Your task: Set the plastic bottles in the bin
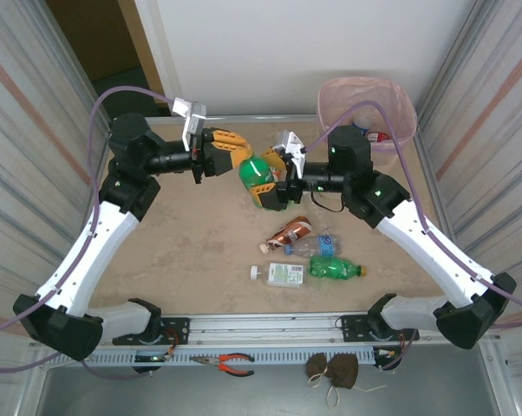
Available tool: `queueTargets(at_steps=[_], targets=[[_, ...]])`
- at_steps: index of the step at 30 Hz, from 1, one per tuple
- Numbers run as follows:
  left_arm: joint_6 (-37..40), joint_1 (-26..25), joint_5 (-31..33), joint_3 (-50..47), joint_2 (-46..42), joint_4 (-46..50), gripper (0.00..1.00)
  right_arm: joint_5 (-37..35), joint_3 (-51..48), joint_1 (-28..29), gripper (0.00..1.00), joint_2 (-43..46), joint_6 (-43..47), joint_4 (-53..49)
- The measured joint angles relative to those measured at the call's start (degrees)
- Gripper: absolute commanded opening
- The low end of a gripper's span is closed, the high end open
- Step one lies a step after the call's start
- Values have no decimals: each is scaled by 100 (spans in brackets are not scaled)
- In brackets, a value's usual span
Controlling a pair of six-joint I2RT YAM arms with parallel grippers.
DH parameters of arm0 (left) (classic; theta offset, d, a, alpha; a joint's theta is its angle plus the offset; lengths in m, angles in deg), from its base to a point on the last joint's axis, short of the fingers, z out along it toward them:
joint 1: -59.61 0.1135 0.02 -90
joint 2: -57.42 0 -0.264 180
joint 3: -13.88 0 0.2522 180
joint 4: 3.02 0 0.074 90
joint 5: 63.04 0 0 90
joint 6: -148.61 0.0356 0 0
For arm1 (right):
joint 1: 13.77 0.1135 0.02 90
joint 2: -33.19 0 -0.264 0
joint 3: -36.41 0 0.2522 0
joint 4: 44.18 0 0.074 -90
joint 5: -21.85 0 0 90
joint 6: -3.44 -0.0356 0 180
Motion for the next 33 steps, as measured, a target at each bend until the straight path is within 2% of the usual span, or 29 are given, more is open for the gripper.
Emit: queueTargets(at_steps=[7, 9, 12, 15, 21, 27, 33], targets=[[68, 0, -20, 50, 9, 13, 12, -2, 85, 35, 65, -48, -7, -46], [85, 0, -13, 50, 9, 15, 21, 0, 103, 33, 64, -59, -4, -63], [109, 0, 37, 50, 7, 20, 25, -7, 166, 33, 61, -83, -2, -133], [177, 0, 122, 50, 0, 52, 43, -44, 181, 31, 59, -85, -2, -173], [297, 66, 584, -4, -210, 190, 53, -168, 306, -133, 57, -87, -17, -258], [343, 238, 1032, -267, -699, 199, 55, -448, 560, -798, 54, -87, -260, -348], [343, 280, 1178, -391, -813, 203, 55, -905, 1027, -1904, 49, -208, -852, -498]])
